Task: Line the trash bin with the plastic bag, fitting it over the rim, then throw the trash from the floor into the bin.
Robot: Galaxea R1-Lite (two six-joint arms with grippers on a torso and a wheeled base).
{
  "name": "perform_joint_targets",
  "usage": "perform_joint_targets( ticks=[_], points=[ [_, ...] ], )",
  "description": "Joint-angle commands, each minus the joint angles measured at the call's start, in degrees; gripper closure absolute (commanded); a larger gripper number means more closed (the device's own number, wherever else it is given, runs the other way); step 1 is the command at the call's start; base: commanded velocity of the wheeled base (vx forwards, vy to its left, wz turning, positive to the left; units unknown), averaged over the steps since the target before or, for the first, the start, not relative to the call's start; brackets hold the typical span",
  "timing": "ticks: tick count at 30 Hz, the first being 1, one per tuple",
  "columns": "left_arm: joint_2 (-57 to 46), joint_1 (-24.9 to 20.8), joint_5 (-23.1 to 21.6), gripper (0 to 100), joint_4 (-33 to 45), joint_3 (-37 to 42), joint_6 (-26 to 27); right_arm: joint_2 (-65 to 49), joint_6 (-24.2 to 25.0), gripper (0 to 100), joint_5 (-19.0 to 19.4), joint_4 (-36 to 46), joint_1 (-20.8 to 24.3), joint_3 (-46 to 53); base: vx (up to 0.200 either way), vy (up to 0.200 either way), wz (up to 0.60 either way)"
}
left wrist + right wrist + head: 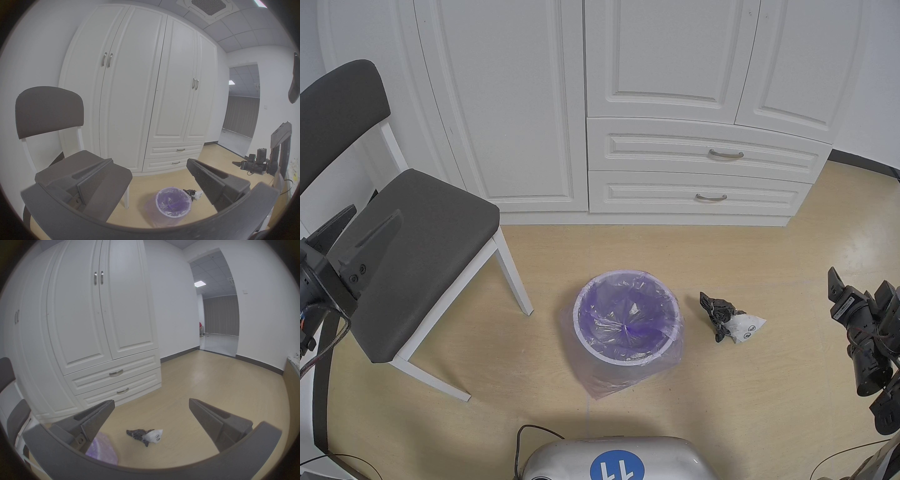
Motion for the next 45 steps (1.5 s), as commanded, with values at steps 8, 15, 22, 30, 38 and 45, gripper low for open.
perform_joint_targets(
  ticks=[8,15,22,30,38,45],
  points=[
    [2.23,-0.96,-2.60,0,0.26,6.47,-4.27,1.71,9.06,0,-0.71,-0.41,5.50,3.46,0.000,0.000,0.00],
    [2.31,-0.96,-4.18,0,0.87,8.31,-10.78,-7.35,17.41,0,-1.76,19.63,5.24,3.37,0.000,0.000,0.00],
    [-3.40,-3.68,-3.48,0,2.80,5.50,-6.03,-24.66,9.15,0,-5.63,28.33,9.37,3.37,0.000,0.000,0.00],
    [-7.35,-5.17,-2.42,0,9.57,4.80,-4.54,-54.10,11.17,0,-1.67,61.47,8.49,3.46,0.000,0.000,0.00],
    [-14.30,-4.65,1.80,0,11.42,7.43,-4.63,-64.39,11.08,0,12.39,72.46,-0.39,-4.10,0.000,0.000,0.00],
    [-17.81,2.82,4.78,0,12.30,9.63,-4.80,-49.71,11.44,0,12.39,72.54,-0.03,-17.28,0.000,0.000,0.00]
  ],
)
